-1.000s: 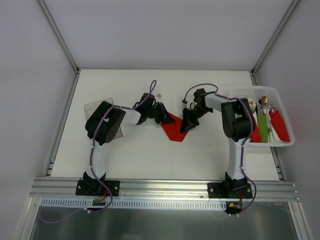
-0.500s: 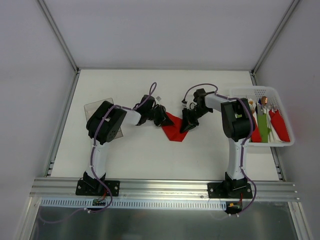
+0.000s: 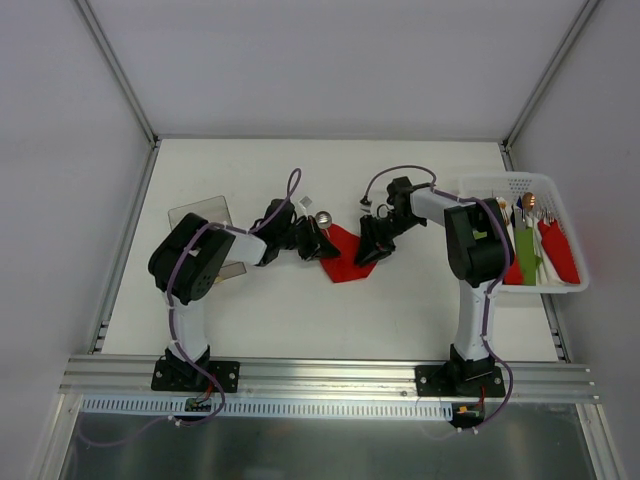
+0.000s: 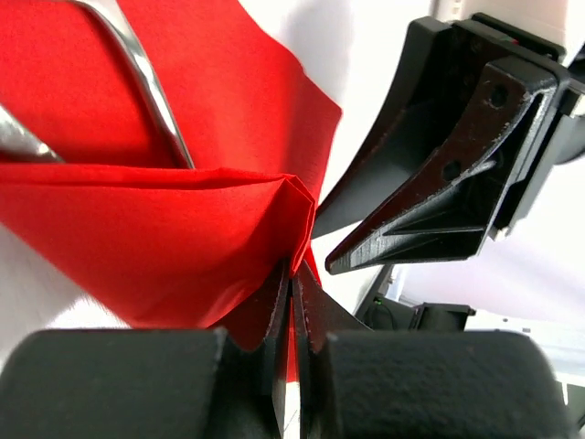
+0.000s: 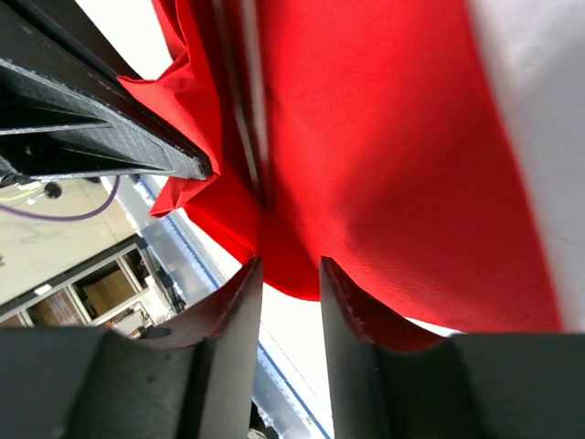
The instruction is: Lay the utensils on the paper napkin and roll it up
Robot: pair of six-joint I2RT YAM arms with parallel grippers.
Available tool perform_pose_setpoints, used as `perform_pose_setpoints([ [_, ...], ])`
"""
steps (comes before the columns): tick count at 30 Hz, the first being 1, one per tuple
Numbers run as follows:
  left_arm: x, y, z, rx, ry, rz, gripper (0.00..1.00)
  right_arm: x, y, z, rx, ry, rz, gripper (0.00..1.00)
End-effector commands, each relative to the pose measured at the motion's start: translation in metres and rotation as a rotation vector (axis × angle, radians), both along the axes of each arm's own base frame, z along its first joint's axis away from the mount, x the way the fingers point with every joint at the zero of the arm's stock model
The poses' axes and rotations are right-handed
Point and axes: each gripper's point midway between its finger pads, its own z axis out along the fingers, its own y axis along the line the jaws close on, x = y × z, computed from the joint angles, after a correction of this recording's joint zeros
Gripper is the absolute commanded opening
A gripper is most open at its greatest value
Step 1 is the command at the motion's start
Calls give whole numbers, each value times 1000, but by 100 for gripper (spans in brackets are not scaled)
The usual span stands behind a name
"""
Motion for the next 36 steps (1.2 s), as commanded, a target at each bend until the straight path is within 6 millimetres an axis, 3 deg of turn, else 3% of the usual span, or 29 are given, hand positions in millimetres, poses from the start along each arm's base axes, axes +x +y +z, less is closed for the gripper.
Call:
perform_pose_setpoints([
  [1,5,5,28,-59,-85,11,0,-6,12,29,95,-42,42,36],
  [10,9,4,29,-59,-81,17,0,-18,17,54,211,-105,124,55],
  [16,8,6,29,-59,-81,17,0,-32,15,40,140,-151,219,56],
  [22,8,8,31,-62,-84,20,0,-34,12,18,39,-178,271,56],
  [25,7,8,30,-62,-83,17,0,-30,14,15,20,-198,274,54],
  [32,4,11,34,-73,-93,25,0,-13,25,11,5,-208,244,20],
  [36,2,16,37,-88,-97,37,0,-9,30,8,8,-194,236,11],
])
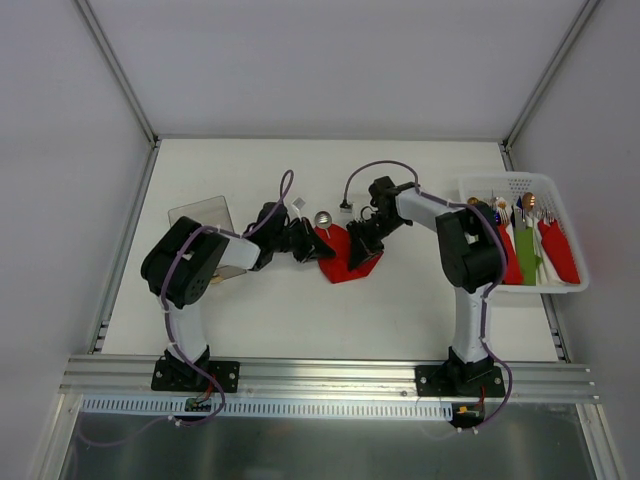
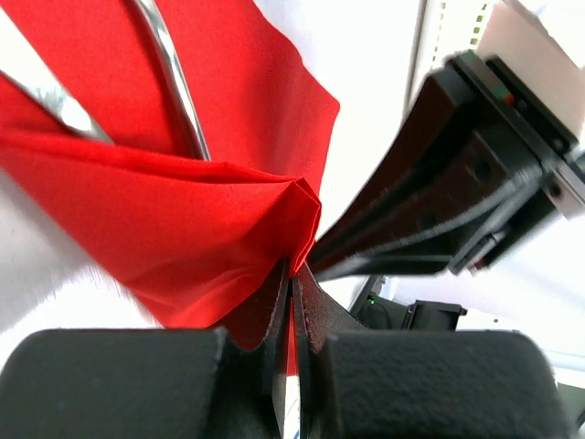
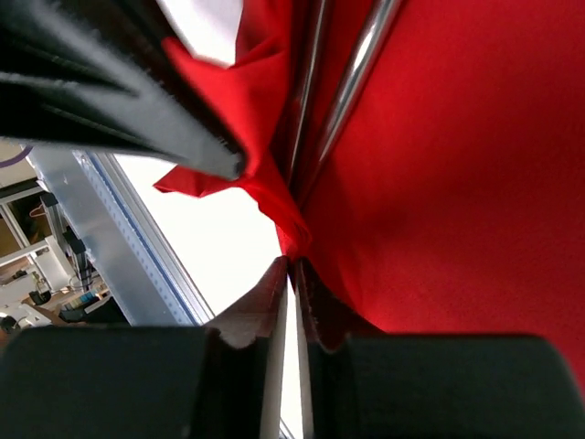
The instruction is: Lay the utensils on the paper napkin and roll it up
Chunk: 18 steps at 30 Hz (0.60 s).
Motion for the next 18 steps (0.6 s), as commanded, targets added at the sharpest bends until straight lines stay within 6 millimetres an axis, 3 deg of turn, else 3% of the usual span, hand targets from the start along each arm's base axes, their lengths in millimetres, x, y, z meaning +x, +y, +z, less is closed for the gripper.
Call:
perform_pose_setpoints([
  [1,4,3,31,-63,-87,5,0,10,9,4,7,-14,-5,9],
  [6,-1,10,32,-68,-92,14,0,10,11,1,12,7,-11,0],
  [18,-7,12,50,-118,-148,5,0,19,18,-3,5,19,-27,0],
])
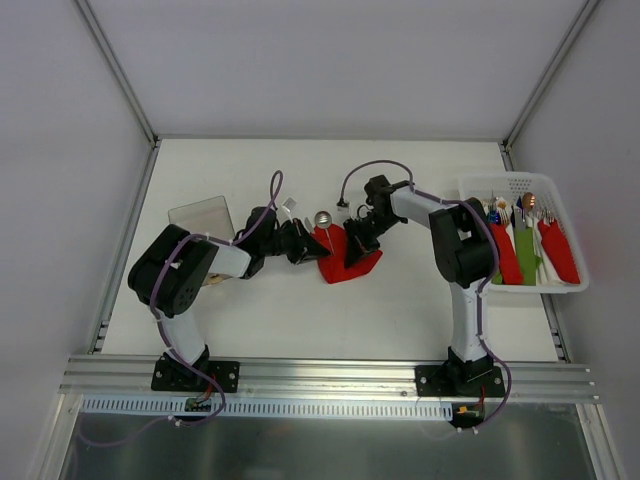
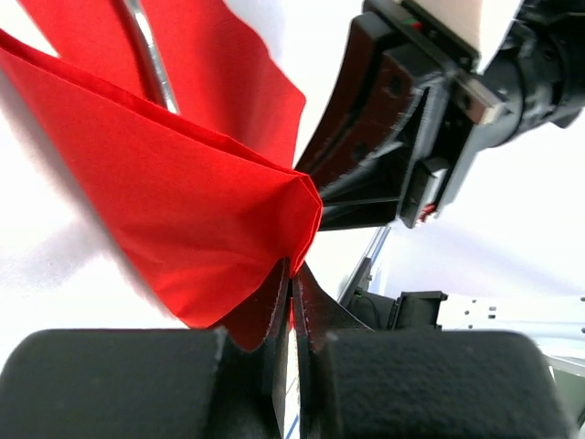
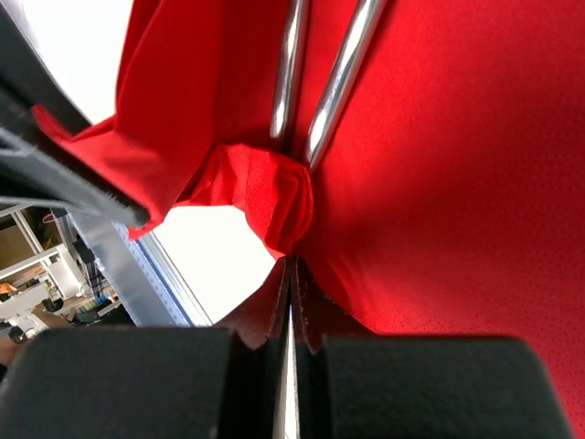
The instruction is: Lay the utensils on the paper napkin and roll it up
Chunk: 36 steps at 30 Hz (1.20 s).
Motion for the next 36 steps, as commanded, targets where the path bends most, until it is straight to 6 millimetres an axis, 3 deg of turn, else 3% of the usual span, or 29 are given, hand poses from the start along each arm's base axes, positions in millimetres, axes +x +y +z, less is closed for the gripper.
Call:
perform_pose_setpoints([
  [1,5,-4,32,-64,-102,-24,0,7,9,5,11,-5,-5,0],
  [10,21,-24,50,-97,-138,-68,0,6,5,-13,-39,27,-16,0],
  [13,25,-31,45,-92,-129,-74,0,7,3,-17,-50,30,-21,0],
  [20,37,-46,25,-70,-80,-68,0,7,3,-19,-59,39,-28,0],
  [28,32,-51,-14,3,7,-74,0,8,4,-17,-56,45,-38,0],
  [36,32,-54,-37,82,55,-72,0,7,3,-16,-57,47,-39,0],
])
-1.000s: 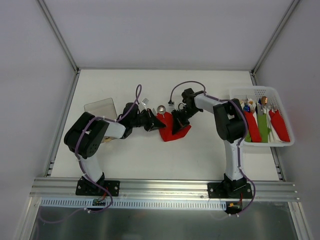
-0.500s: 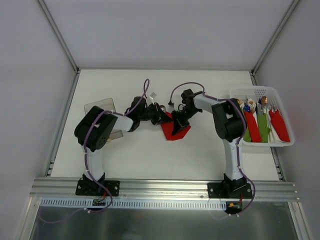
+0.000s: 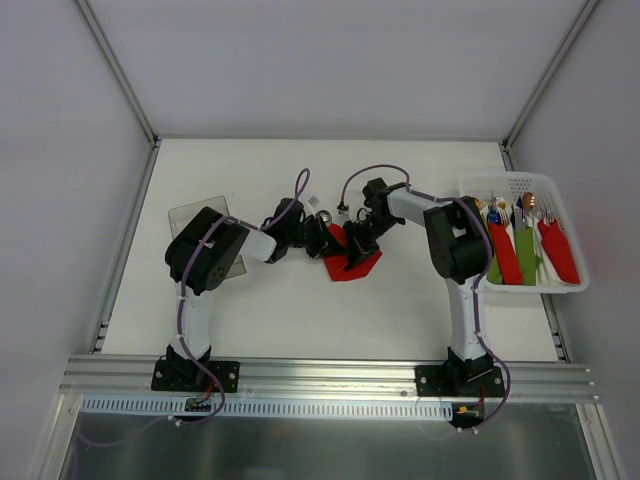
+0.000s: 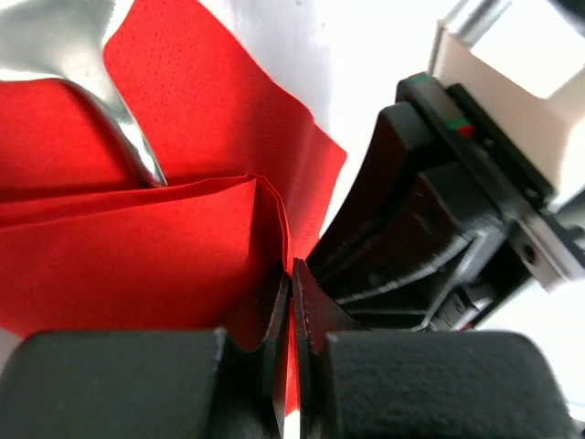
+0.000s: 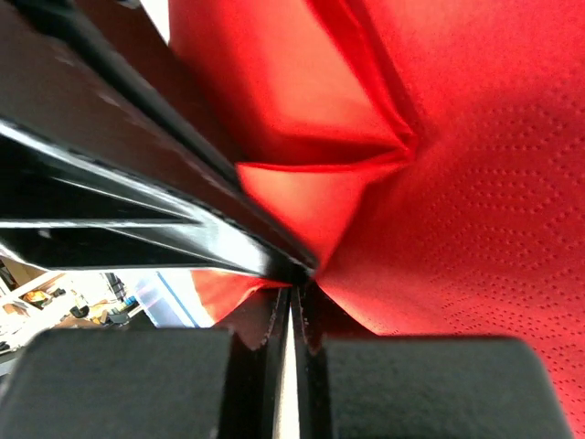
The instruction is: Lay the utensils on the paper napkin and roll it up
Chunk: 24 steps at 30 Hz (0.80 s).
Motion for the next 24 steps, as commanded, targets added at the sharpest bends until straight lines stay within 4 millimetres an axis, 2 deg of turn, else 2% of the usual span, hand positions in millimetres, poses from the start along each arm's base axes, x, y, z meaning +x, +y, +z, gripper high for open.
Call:
perform_pose_setpoints([
  [1,5,-7,0,36,-29,-11,0,5,3,0,-7,-19,6,0],
  [9,9,-3,-17,164,11,17,0,7,2,2,-9,-30,4,0],
  [10,6,3,-27,218,42,27,0,7,2,2,-10,-29,4,0],
  [13,3,10,-38,297,83,36,0,7,2,9,-6,-44,5,0],
  [17,1,17,-47,355,123,44,0,9,2,27,15,-86,11,11],
  [19,-1,19,-53,375,135,42,0,10,1,42,38,-124,8,19],
  [22,-3,22,-58,399,154,38,0,11,-4,66,79,-171,1,21],
  [24,-5,23,-61,408,172,31,0,9,-5,78,105,-186,3,19],
])
